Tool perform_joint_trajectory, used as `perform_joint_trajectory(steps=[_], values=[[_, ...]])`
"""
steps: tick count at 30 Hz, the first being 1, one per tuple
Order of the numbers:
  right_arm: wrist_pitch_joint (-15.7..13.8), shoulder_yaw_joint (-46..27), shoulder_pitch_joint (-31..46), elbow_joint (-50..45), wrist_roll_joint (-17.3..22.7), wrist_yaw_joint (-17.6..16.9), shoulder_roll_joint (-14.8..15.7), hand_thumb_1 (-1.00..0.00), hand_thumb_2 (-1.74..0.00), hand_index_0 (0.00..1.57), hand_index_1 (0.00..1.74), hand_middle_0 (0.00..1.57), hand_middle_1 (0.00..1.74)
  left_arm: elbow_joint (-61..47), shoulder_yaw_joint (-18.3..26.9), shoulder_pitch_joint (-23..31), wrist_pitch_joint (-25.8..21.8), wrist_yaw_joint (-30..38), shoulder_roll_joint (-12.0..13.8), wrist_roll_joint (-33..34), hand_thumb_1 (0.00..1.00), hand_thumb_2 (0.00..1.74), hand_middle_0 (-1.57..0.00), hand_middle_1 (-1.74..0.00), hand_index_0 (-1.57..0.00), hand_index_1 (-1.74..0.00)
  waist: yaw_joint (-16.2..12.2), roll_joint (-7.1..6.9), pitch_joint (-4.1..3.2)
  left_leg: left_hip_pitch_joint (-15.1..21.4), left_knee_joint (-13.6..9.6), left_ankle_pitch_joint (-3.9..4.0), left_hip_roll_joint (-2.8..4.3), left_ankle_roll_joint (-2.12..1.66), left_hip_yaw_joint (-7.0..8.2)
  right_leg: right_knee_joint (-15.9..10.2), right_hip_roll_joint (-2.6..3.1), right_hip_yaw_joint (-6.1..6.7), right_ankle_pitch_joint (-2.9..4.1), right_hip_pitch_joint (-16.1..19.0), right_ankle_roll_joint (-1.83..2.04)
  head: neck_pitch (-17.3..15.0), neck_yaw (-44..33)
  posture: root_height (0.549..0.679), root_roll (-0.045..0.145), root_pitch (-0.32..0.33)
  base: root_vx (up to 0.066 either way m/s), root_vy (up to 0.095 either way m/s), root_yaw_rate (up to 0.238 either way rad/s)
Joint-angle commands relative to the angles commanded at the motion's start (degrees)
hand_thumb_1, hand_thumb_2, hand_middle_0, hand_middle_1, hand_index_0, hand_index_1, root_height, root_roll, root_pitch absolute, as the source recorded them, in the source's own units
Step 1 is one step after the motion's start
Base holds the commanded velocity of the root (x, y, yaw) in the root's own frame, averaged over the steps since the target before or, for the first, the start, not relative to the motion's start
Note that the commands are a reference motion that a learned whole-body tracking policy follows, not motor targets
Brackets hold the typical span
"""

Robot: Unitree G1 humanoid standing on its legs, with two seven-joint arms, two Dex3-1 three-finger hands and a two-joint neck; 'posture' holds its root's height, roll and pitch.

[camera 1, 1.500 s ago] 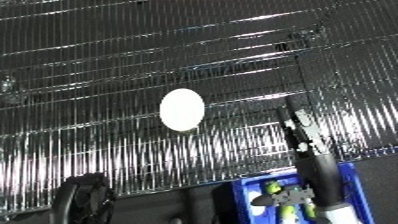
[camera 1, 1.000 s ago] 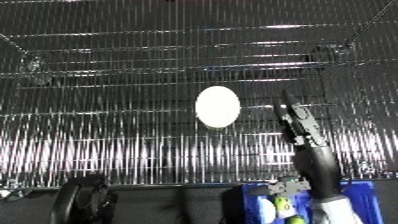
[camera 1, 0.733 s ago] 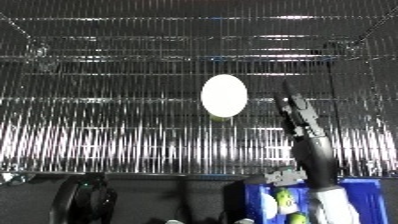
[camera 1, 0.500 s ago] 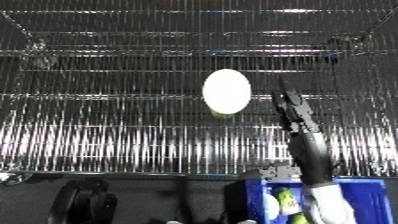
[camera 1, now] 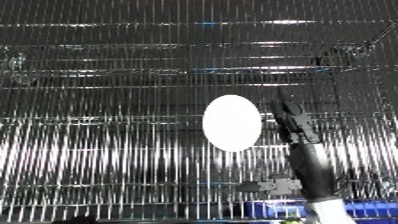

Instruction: Pick up the object and place it into the box

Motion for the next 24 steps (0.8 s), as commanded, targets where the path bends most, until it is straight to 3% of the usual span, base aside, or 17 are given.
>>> perform_joint_trajectory(steps=[6, 11, 17, 24], values=[[-0.33, 0.81, -5.54, 1.98, 0.17, 0.04, -1.15, 0.0, 0.0, 0.0, 0.0, 0.0, 0.0, 0.21, -1.05, -0.69, -0.73, 0.78, -0.11, -0.27, 1.0, 1.74, -1.57, -1.74, -1.57, -1.74, 0.91, 0.77, 0.0, -2.49, 0.97, -0.35, -0.26, 0.34, 0.01, 0.48, 0.05, -0.01, -0.03, -2.01, -0.1, 3.28, 2.26, 0.576, 0.049, 0.219, -0.008, 0.019, -0.002], [0.49, 1.83, -10.02, 3.95, 1.32, 0.77, -1.92, 0.0, 0.0, 0.0, 0.0, 0.0, 0.0, 0.62, -1.37, -0.81, -1.47, 0.66, -0.3, -0.75, 1.0, 1.74, -1.57, -1.74, -1.57, -1.74, 1.49, 1.31, 0.0, -4.3, 1.83, -0.64, -0.42, 0.55, 0.05, 0.8, 0.23, 0.01, -0.21, -3.38, -0.43, 4.52, 3.09, 0.572, 0.049, 0.24, -0.004, 0.018, -0.002], [0.66, 2.53, -12.9, 5.91, 3.9, 2.8, -1.5, -0.3, -0.52, 0.47, 0.52, 0.47, 0.52, 0.68, -1.52, -0.58, -1.76, 0.11, -0.75, -0.9, 1.0, 1.74, -1.57, -1.74, -1.57, -1.74, 2.03, 1.74, 0.0, -5.4, 2.66, -0.85, -0.53, 0.7, -0.02, 1.28, 0.32, -0.07, -0.53, -4.18, -0.83, 5.29, 4.0, 0.57, 0.05, 0.25, 0.009, 0.001, 0.012], [1.25, 2.98, -13.67, 6.32, 4.02, 4.4, 0.23, -0.65, -1.13, 1.02, 1.13, 1.02, 1.13, 0.39, -1.67, -0.59, -1.89, 0.11, -1.5, -0.77, 1.0, 1.74, -1.57, -1.74, -1.57, -1.74, 2.29, 1.85, 0.0, -5.09, 2.36, -0.69, -0.67, 0.77, -0.09, 0.97, 0.48, -0.34, -0.46, -3.92, -0.97, 6.02, 3.76, 0.571, 0.053, 0.251, 0.006, -0.011, 0.025]])
